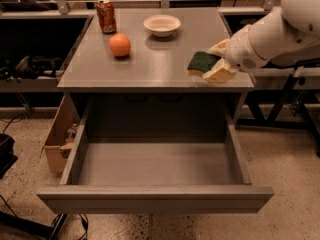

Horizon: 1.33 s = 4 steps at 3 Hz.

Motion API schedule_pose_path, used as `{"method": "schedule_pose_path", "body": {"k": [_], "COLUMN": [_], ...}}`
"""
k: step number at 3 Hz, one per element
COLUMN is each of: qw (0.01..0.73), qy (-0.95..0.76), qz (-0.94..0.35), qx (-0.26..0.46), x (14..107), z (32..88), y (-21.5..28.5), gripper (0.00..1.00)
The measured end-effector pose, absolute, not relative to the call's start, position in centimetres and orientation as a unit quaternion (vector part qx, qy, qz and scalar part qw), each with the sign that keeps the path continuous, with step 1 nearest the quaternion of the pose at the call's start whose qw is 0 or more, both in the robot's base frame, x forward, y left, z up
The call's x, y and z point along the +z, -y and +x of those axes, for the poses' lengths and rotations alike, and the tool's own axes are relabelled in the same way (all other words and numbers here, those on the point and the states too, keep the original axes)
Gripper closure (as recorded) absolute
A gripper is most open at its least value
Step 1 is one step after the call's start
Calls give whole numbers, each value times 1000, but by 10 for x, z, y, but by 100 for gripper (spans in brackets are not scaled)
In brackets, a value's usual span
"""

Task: Place sponge into top drawer

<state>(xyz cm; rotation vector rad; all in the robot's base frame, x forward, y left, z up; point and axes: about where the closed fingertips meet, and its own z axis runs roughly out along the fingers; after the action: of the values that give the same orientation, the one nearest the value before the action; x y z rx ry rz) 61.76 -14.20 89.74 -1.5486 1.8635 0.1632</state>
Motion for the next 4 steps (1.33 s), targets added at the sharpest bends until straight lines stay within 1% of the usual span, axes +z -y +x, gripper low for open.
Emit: {"method": "schedule_pose_path", "body": {"k": [1,2,4], "qw": [361,369,343], "qy": [-696,-681,-708], "qz": [-617,-626,-599], "qx": [67,91,151], "x": [888,859,766], "z": [594,580,570], "y": [164,180,203], "gripper": [100,100,100]}}
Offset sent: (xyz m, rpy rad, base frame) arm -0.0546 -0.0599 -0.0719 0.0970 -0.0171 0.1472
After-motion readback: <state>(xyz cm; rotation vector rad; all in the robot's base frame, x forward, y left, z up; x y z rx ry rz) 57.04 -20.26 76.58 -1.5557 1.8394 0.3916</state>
